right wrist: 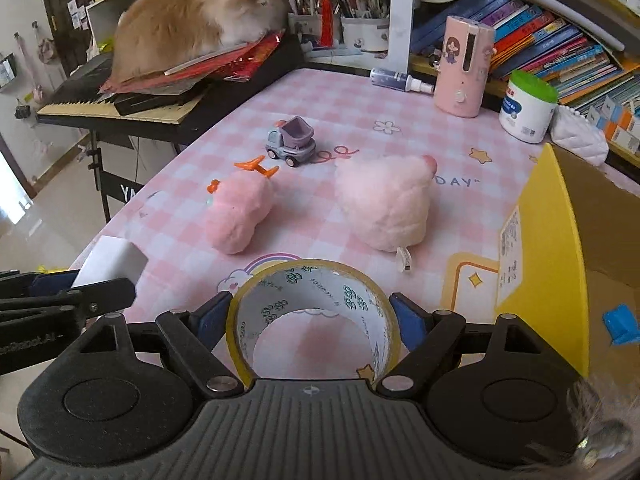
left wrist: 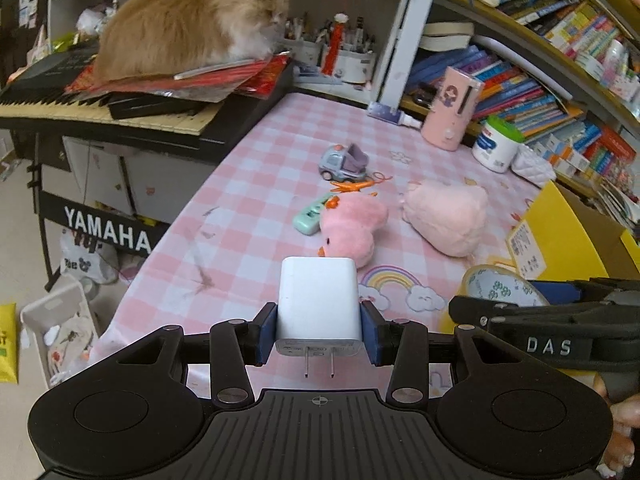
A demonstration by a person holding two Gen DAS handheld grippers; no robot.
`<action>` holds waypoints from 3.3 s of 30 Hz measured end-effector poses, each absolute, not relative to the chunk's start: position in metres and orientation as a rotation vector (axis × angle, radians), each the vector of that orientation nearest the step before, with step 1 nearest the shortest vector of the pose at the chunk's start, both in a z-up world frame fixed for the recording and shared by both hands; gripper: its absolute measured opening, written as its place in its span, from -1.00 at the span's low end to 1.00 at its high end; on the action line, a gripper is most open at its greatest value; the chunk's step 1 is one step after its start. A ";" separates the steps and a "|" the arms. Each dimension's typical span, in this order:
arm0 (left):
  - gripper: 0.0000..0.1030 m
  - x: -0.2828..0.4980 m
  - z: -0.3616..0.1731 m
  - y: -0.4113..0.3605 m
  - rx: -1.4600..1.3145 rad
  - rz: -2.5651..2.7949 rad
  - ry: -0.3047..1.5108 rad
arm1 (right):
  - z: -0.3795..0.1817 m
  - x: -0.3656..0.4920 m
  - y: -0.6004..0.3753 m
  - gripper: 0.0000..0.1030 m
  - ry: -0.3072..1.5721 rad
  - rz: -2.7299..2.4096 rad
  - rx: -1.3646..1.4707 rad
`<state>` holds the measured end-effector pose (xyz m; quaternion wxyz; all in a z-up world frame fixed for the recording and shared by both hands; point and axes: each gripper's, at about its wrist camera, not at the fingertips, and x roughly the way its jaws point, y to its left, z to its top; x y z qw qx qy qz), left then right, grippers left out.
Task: Organize objects
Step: 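Lift and carry the tape roll and white charger toward the yellow box, then lower the tape roll and charger into the yellow box with both grippers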
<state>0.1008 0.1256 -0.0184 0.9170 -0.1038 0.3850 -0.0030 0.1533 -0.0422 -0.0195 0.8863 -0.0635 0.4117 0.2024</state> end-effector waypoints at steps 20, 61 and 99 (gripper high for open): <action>-0.19 0.028 -0.008 0.101 -0.115 -0.160 0.769 | -0.007 0.051 -0.074 0.60 0.784 0.252 -0.030; -0.19 -0.020 -0.019 -0.022 0.056 -0.597 0.814 | -0.025 -0.081 -0.193 0.61 0.833 -0.186 0.171; -0.19 0.074 0.035 -0.129 0.053 -0.585 0.611 | 0.038 0.029 -0.303 0.61 0.589 -0.171 0.140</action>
